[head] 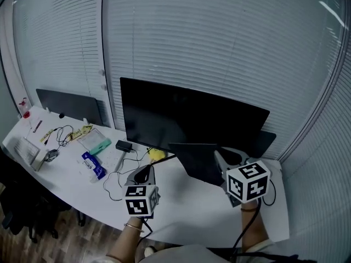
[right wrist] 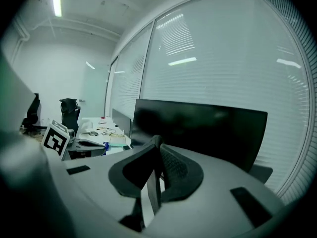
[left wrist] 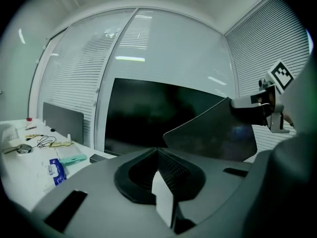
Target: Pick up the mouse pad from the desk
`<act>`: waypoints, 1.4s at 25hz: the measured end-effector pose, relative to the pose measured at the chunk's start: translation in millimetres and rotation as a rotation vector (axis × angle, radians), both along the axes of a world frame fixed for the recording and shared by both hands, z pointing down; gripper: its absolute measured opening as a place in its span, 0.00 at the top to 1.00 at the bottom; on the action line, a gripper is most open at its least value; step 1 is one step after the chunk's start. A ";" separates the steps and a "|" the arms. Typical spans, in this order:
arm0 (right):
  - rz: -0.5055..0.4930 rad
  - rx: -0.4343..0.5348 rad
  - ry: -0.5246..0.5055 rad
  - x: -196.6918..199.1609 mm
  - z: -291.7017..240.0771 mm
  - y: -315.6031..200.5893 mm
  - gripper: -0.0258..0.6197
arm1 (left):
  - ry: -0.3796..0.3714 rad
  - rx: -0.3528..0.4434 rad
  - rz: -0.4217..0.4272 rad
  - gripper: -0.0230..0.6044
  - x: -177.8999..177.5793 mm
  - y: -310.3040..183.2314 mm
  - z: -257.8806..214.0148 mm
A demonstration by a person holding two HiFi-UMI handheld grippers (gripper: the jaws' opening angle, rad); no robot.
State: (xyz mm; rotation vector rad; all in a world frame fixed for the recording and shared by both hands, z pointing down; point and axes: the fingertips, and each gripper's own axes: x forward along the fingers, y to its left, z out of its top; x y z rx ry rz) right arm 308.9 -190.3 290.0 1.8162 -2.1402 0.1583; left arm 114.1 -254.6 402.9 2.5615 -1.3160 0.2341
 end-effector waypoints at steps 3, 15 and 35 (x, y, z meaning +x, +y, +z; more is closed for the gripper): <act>0.014 0.025 -0.001 5.3 -11.6 1.9 0.88 | 0.010 0.017 0.014 0.93 9.5 0.7 -12.0; 0.048 0.035 -0.004 16.5 -17.0 9.1 0.88 | 0.032 0.031 0.031 0.94 23.7 4.1 -23.9; 0.096 0.031 -0.013 30.2 -9.6 18.8 0.88 | 0.016 0.008 0.047 0.93 35.3 11.3 -15.8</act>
